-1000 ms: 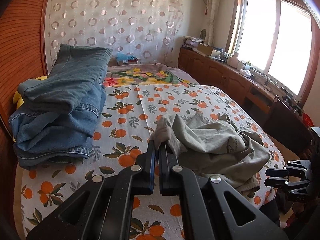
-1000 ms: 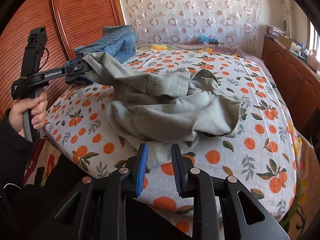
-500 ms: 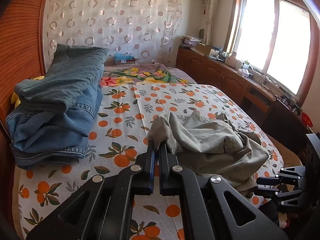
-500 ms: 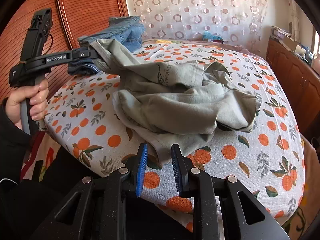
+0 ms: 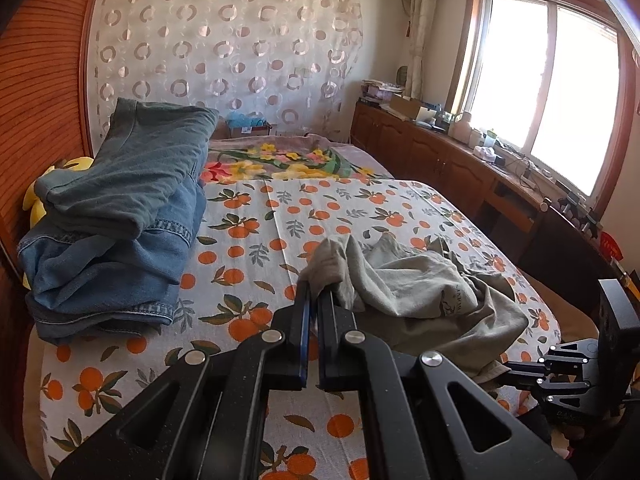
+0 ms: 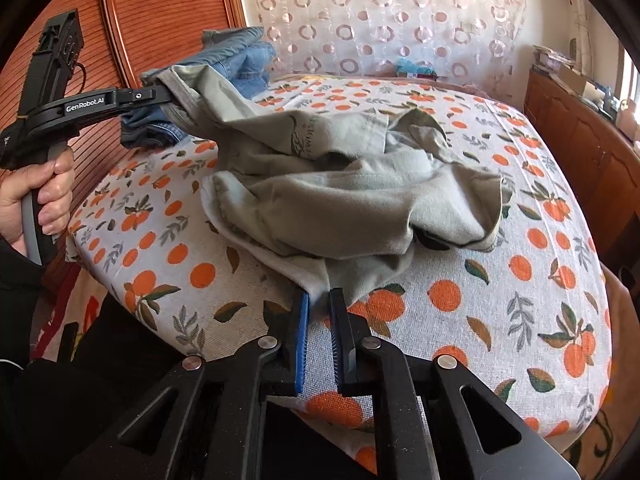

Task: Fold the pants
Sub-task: 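Lift the pants with both grippers and swing them out flat over the bed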

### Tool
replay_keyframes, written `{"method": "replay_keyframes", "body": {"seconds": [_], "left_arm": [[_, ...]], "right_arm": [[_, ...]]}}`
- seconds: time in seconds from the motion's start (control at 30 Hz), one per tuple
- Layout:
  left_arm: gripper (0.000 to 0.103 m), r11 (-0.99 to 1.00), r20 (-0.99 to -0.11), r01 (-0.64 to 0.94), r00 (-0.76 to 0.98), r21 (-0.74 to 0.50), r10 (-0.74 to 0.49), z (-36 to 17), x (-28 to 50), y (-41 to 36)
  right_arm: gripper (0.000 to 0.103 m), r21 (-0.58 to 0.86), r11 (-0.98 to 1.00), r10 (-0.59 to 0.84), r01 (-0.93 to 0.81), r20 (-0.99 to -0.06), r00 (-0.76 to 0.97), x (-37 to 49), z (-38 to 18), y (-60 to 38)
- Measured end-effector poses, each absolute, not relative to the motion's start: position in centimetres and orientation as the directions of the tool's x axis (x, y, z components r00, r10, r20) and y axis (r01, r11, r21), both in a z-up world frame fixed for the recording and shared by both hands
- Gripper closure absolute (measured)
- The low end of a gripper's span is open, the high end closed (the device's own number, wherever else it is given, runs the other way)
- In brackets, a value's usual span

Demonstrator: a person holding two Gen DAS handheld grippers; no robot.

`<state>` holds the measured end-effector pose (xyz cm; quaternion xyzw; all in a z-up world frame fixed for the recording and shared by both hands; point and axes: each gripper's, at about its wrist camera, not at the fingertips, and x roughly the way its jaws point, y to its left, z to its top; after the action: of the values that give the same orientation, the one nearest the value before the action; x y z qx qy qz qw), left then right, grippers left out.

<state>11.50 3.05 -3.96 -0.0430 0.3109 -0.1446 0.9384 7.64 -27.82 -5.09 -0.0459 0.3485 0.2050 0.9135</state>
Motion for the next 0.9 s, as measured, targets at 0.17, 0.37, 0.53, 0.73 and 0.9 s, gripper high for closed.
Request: {"method": "replay_keyframes", "body": {"seconds": [0.17,0.37,0.53,0.73,0.9], "left_arm": [[0.100,0.951,-0.533,0.254,0.788,-0.175,-0.308,-1.6,10.9,3.4],[0.100,0.946,-0.462,0.272,0.825,-0.178,-0.325,2.1,9.8,3.6],[0.100,0.939,-0.409,0.288,0.846,-0.189,-0.342,4.3,8.6,3.8],[0.100,0.930,-0.362,0.310,0.859,-0.196,-0.363,6.1,7.3,3.7],[0.100,0.934,-0.349,0.307,0.867,-0.184,-0.355,7.1,8.0,3.5]], "right_arm": [[0.099,0.055,0.931,0.324,-0.361,-0.583,0.745,6.9,-2.4,-30.1],[0.099,0.037,0.957,0.271,-0.286,-0.460,0.845,5.3,3.0,-34.5],[0.100,0.030,0.973,0.225,-0.230,-0.360,0.906,3.1,7.1,-37.7],[0.100,0.021,0.979,0.201,-0.203,-0.268,0.942,0.3,10.4,-39.7],[0.100,-0.019,0.979,0.190,-0.201,-0.246,0.950,0.3,11.4,-39.2]]}}
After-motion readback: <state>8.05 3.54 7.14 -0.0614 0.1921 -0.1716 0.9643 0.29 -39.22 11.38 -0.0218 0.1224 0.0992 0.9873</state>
